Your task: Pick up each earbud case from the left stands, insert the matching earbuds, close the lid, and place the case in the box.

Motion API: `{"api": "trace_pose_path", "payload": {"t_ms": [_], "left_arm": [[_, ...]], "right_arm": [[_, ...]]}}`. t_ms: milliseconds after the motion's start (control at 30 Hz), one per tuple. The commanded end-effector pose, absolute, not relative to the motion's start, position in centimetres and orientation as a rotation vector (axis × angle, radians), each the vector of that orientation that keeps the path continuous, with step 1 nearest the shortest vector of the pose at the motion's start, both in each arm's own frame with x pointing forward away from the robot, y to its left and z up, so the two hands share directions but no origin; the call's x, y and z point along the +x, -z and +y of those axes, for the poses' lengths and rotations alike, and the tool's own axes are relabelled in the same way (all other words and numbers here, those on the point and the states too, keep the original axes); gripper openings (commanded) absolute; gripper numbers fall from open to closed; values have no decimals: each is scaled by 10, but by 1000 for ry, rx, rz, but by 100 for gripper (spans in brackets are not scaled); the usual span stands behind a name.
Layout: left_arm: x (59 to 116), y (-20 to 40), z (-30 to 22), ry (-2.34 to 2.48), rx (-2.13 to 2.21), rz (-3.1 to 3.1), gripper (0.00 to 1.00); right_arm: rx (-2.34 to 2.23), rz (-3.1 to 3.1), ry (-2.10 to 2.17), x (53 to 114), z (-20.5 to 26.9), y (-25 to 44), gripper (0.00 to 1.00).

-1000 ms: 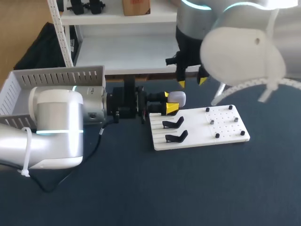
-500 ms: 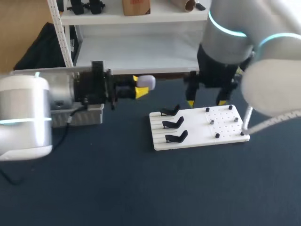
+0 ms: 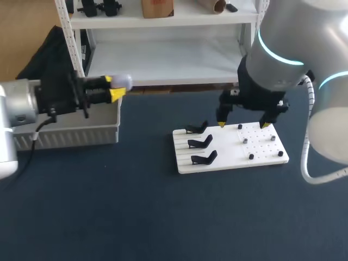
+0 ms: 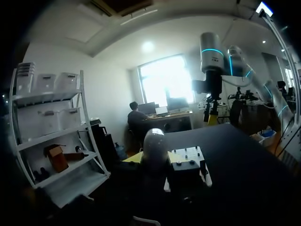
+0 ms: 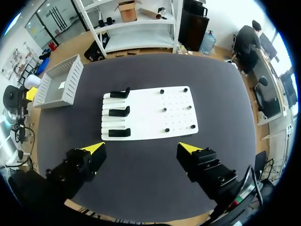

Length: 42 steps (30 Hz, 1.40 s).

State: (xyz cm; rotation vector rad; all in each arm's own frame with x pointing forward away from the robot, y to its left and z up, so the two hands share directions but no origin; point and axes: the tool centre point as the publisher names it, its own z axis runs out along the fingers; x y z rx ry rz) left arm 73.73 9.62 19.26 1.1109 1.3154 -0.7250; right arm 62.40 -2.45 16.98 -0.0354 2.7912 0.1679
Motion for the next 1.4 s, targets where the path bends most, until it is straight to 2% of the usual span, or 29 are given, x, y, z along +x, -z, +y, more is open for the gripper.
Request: {"api": "trace_pose_path", "payload": {"t_ms": [33,533,1033,1133,1267,1300,1333,1400], "left_arm": [[739,-184,127,688,1071,1327,0],[802,-129,213,615,1020,1468,0],[831,-72,229,681,979,1774,0],[828,-67,229,686,960,1801,42],[824,-61,230,700,954,1821,49],[823,-61,231,702,951,1821,55],[821,-63,233,697,946,1820,77],[818,-69,232,691,944,1805,82]], "right_arm": [[-26,2718,-167,621,-26,-168,100],[-26,2718,-167,621,-26,-168,100],[-26,2718,-167,621,-26,-168,100],[-26,2718,-167,621,-26,-168,100],[-26,2718,-167,621,-26,-168,100],[-26,2718,-167,621,-26,-168,100],[-26,2718,-167,621,-26,-168,100],[-26,2718,-167,621,-26,-168,100]]}}
